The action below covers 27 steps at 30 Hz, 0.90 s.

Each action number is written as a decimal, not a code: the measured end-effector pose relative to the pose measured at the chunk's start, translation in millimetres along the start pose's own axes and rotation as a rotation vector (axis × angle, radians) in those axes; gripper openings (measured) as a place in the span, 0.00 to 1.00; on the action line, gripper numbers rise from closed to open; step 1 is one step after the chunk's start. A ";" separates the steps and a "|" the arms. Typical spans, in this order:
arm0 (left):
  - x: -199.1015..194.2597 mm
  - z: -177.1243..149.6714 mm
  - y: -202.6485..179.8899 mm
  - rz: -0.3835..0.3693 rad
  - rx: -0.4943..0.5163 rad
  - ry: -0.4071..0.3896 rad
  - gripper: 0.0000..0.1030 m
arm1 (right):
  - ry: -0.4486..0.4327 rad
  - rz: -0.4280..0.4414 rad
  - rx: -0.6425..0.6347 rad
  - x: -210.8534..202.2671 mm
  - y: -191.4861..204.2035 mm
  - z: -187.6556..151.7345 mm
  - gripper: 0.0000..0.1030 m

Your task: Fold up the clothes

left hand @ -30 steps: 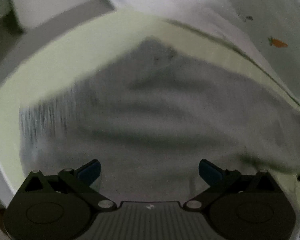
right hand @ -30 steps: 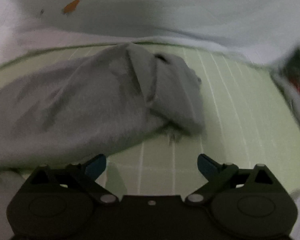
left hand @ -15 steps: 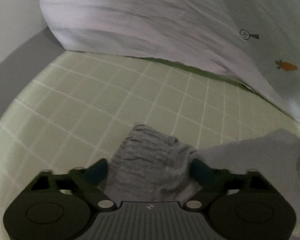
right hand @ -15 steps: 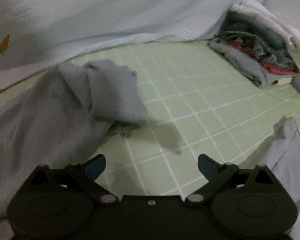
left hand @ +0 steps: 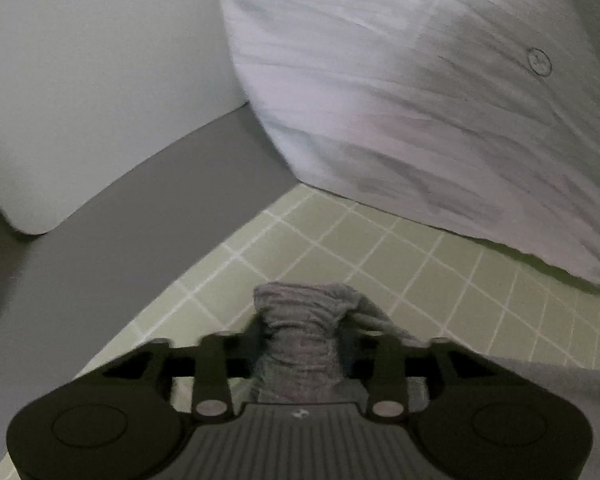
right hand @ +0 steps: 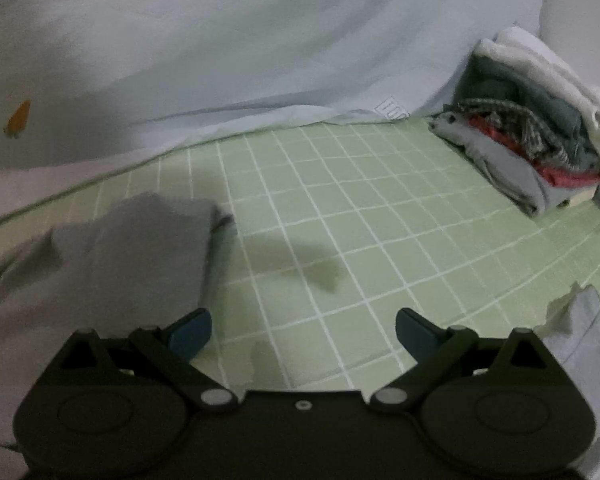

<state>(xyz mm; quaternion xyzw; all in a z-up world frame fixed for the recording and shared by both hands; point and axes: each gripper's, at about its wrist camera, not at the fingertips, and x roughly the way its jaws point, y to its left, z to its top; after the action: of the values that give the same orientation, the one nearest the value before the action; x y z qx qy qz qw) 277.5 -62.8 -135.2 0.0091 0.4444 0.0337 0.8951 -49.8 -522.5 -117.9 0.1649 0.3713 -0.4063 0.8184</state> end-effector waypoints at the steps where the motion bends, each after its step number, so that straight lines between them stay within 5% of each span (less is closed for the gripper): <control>1: -5.0 -0.6 0.1 0.008 -0.006 -0.001 0.58 | -0.003 0.009 0.025 1.6 -3.3 0.8 0.97; 3: -21.3 -11.2 -8.9 -0.025 0.017 -0.006 0.78 | -0.005 0.027 0.072 6.6 -8.6 2.4 0.97; 9: -63.1 -53.7 -47.0 -0.152 0.113 0.079 0.87 | -0.003 0.099 0.176 26.2 -13.9 11.2 0.94; 12: -70.4 -76.2 -68.6 -0.209 0.159 0.150 0.88 | 0.007 0.141 0.169 44.9 -8.1 23.0 0.84; 17: -50.1 -100.8 -99.9 -0.189 0.206 0.278 0.92 | 0.017 0.227 0.198 75.9 2.9 44.3 0.65; 24: -42.5 -100.8 -115.2 -0.163 0.257 0.280 1.00 | 0.047 0.312 0.302 107.7 17.1 62.3 0.65; 27: -41.1 -99.1 -115.6 -0.175 0.264 0.286 1.00 | 0.067 0.327 0.251 111.1 28.8 65.6 0.36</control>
<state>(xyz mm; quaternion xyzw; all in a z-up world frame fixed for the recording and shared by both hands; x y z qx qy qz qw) 179.9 -182.3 -167.9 0.0830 0.5666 -0.1017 0.8135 47.7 -602.6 -157.2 0.3373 0.3130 -0.3054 0.8337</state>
